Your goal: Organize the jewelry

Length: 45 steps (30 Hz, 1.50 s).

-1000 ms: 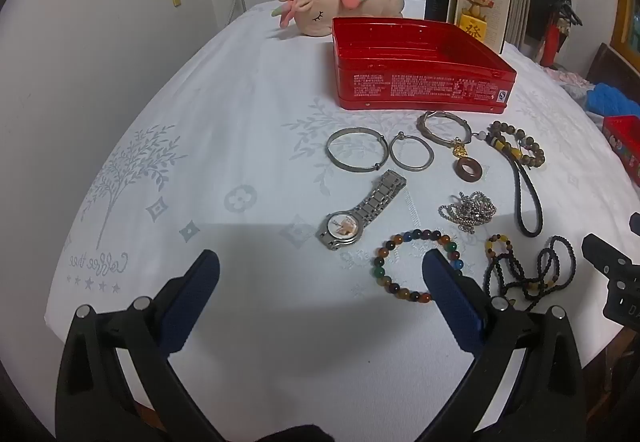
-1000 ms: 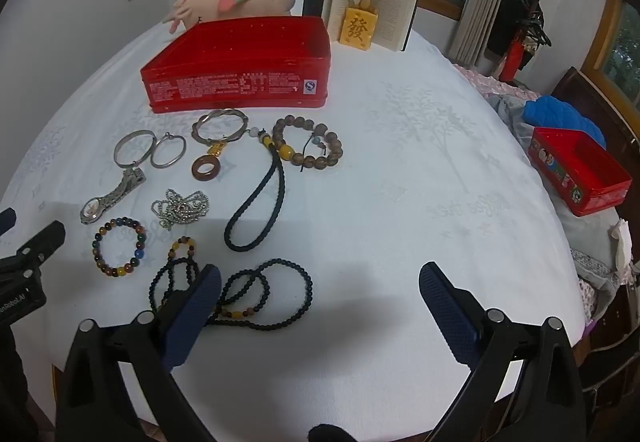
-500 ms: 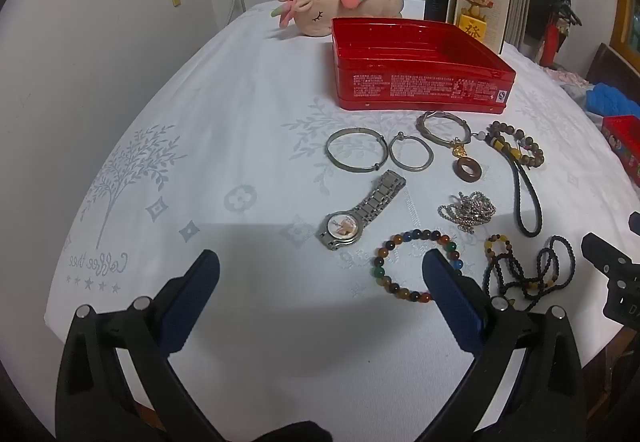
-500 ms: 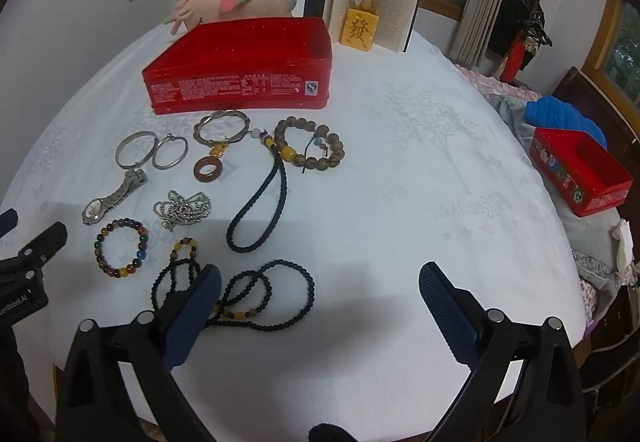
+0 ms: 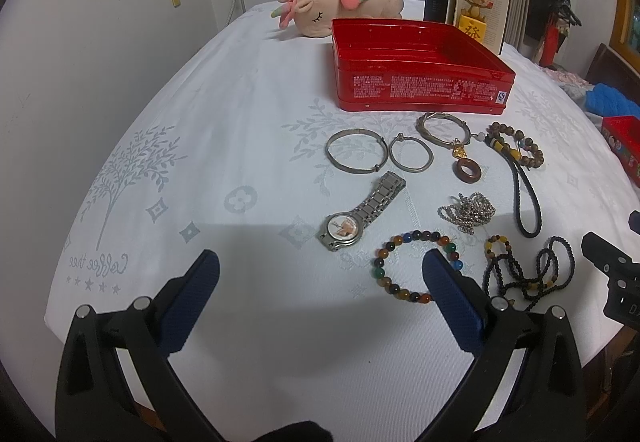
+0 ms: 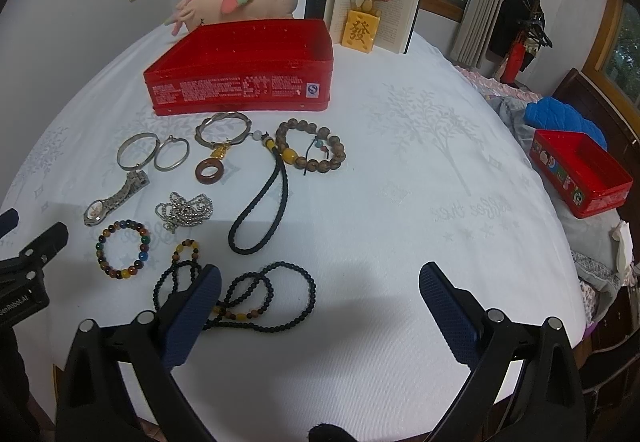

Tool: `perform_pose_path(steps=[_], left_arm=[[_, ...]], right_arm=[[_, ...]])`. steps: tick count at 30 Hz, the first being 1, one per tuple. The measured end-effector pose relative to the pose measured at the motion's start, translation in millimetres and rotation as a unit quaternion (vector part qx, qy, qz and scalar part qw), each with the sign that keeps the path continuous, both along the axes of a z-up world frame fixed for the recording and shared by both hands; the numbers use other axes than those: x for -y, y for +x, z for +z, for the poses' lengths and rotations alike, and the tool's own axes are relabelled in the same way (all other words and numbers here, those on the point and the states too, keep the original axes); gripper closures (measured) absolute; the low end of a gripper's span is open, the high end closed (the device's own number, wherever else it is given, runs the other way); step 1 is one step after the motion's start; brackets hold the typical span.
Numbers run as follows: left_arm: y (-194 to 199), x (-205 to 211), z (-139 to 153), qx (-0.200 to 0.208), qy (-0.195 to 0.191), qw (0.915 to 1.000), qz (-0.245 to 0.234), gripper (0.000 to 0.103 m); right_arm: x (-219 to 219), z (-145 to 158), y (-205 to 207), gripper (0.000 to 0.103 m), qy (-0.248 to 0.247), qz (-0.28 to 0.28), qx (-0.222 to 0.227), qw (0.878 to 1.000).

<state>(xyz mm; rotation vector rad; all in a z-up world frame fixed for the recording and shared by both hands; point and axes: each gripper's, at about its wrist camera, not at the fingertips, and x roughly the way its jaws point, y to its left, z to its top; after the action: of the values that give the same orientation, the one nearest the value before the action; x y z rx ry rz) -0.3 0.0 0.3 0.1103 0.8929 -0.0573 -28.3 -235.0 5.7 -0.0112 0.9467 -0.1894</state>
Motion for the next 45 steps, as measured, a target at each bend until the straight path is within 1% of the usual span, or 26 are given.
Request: perform_pose_path(steps=[19,20,45], left_arm=[[-0.1,-0.1,0.0,0.0,0.0,1.0,0.0,0.003],[-0.1,-0.1,0.0,0.0,0.0,1.0,0.0,0.003],[-0.2,-0.1,0.0,0.001,0.0,1.0,0.0,0.003]], right_arm=[[0.4,0.8,-0.7,0.004,0.0,0.0,0.001,1.0],[-6.0,4.1,2.6,0.004,0.001,0.0,0.001,1.0],[-1.8,0.4,0.6,0.004,0.002,0.001,0.0,1.0]])
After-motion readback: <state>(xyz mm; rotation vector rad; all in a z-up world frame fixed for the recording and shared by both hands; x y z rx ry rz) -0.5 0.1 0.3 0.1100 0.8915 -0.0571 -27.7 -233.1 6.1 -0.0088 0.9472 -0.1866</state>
